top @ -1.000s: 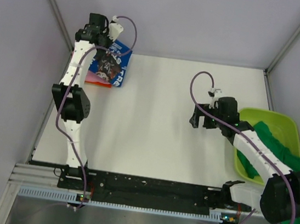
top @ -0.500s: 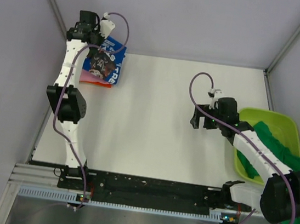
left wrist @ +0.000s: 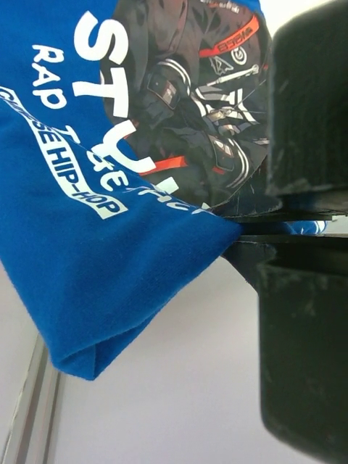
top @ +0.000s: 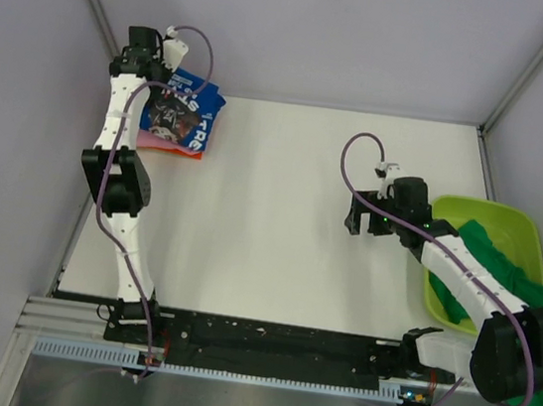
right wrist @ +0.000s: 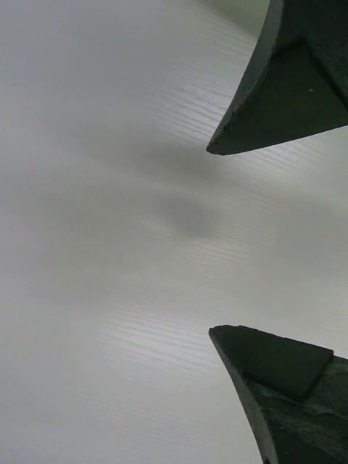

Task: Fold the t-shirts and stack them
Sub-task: Put the neatly folded tshirt into the corner of the board with the left arm

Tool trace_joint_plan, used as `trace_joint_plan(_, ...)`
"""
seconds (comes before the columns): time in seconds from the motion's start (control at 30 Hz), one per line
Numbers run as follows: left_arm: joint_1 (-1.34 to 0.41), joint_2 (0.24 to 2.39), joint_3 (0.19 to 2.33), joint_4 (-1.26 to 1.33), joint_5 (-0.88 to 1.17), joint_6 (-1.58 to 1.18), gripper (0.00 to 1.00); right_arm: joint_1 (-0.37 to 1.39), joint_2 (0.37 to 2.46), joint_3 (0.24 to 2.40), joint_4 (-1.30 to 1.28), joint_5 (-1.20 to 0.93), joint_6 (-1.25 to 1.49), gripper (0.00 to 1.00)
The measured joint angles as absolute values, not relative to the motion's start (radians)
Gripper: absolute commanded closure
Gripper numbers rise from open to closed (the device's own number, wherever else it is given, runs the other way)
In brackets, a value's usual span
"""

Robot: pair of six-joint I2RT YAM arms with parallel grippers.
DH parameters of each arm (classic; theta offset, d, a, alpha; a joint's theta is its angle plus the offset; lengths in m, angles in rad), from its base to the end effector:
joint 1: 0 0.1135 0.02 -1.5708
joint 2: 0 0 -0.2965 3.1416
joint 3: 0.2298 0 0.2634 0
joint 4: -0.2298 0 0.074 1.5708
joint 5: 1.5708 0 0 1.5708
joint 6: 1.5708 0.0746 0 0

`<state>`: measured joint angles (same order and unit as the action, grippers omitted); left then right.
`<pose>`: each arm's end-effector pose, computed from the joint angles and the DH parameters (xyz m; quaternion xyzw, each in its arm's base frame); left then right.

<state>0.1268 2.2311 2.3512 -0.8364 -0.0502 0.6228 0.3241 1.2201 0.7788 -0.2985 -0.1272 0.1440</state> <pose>0.5563 0.0747 0.3405 0.2133 0.8845 0.1729 0.3771 0.2671 0.0997 0.2369 -0.1077 0.9071 0.1500 0.3784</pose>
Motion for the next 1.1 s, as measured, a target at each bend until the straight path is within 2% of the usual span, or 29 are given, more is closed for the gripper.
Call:
trace_joint_plan(0.27,0.172,2.333,2.351,-0.823,-0.049,0.589,1.0,0.324,1.227,0.779,-0.302,-0.124,0.131,0.01)
trace_joint_plan(0.87,0.232,2.366,2.351,-0.784,-0.043,0.552,1.0,0.324,1.238,0.779,-0.307,-0.115,0.112,0.01)
trace_joint_plan(0.9,0.237,2.368,2.351,-0.784,-0.043,0.552,0.95,0.324,1.239,0.779,-0.307,-0.114,0.112,0.01)
trace_joint_plan(0.93,0.24,2.368,2.351,-0.784,-0.044,0.551,0.82,0.324,1.239,0.779,-0.307,-0.114,0.112,0.01)
trace_joint_plan(0.97,0.244,2.368,2.351,-0.783,-0.046,0.551,0.54,0.324,1.24,0.779,-0.307,-0.114,0.112,0.01)
trace_joint_plan(1.0,0.247,2.368,2.351,-0.779,-0.05,0.55,0.36,0.324,1.24,0.779,-0.307,-0.114,0.112,0.01)
trace_joint_plan(1.03,0.249,2.368,2.351,-0.773,-0.057,0.551,0.28,0.324,1.24,0.779,-0.307,-0.115,0.112,0.01)
trace_joint_plan(1.1,0.251,2.368,2.351,-0.756,-0.083,0.543,0.24,0.324,1.24,0.779,-0.307,-0.115,0.111,0.01)
